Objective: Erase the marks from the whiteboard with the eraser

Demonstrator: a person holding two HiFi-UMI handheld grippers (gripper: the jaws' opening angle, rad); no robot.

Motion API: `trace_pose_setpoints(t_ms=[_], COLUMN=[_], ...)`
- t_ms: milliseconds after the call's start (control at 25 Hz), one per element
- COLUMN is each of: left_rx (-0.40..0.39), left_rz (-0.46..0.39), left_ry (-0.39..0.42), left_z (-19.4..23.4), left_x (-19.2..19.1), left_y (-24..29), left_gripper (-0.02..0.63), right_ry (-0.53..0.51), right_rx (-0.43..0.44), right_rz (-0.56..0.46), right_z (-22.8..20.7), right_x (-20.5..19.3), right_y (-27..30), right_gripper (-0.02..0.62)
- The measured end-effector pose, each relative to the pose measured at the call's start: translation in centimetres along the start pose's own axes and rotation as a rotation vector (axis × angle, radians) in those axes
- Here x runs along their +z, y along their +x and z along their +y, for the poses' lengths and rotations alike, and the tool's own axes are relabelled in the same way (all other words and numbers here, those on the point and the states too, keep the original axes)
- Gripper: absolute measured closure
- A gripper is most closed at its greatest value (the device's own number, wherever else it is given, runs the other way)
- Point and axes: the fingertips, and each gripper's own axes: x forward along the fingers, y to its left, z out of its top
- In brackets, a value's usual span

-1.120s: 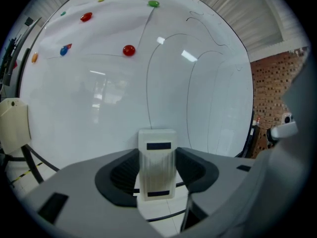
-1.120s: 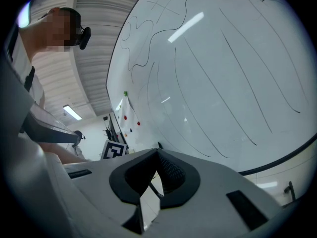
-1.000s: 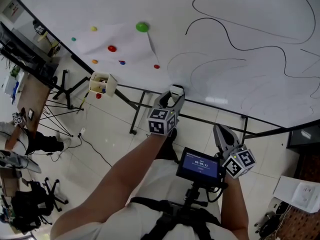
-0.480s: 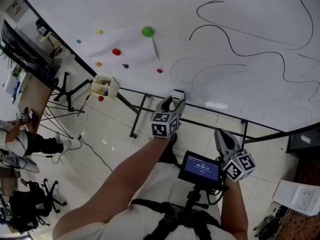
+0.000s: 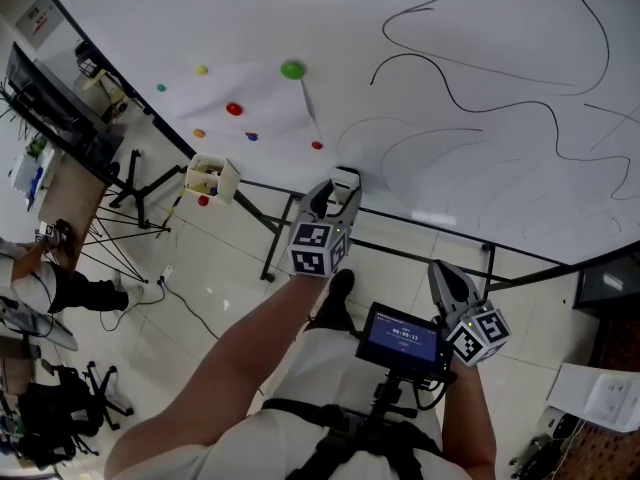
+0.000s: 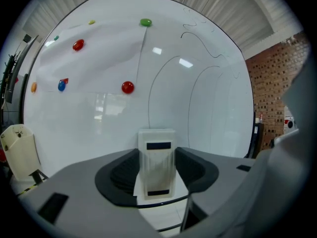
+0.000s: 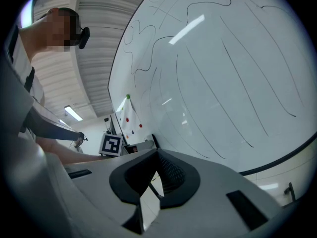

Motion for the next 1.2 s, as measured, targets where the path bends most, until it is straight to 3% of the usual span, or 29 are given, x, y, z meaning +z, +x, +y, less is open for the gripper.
trace_pose_setpoints(t_ms=[400,920,1200], left_rx=[-0.034,-0.019,0.013], left_rz=[-0.049,-0.115,-0.144], left_ry=[-0.042,0.053,0.170], left_z=[-0.3,-1.5,-2.6], left_x=[4.4,8.9,11.7], left_y=[-1.2,-2.5,-3.2], left_gripper=[0.370,0.370,0.370], right_ry=[-0.010,0.001,-0.001], right_rx=[-0.008,-0.030,-0.023], right_rz=[-0.024,-0.062,-0.062], right_z=[-0.1,-0.6,-0.4], right_x=[0.4,1.2,1.4], right_y=[-2.4,-4.6,-4.4], right_gripper=[0.577,0.577,0.577])
